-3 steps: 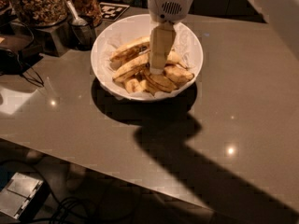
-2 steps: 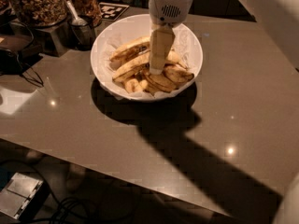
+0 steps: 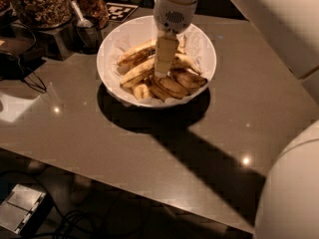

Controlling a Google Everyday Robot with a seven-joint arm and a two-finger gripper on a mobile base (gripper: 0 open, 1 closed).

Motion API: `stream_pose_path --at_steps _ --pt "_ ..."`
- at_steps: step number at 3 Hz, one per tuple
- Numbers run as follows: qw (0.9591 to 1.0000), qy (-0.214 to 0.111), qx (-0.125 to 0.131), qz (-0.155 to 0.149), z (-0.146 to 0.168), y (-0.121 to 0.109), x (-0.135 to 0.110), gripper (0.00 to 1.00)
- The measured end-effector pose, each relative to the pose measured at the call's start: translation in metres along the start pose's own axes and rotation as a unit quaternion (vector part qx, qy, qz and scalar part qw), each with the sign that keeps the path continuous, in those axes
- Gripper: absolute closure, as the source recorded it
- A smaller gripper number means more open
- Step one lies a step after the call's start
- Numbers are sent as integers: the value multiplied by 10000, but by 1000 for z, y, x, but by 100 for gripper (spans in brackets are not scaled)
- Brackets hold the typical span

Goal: Pick banana from white bowl

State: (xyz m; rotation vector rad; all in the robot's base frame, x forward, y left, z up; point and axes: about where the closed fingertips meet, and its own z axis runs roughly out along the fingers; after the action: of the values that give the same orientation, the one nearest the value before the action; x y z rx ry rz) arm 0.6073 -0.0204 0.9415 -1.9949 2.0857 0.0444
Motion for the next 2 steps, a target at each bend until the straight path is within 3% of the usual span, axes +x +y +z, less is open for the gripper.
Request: stream_pose_path --at_steps 2 --pt "9997 122 -208 22 29 -5 2 31"
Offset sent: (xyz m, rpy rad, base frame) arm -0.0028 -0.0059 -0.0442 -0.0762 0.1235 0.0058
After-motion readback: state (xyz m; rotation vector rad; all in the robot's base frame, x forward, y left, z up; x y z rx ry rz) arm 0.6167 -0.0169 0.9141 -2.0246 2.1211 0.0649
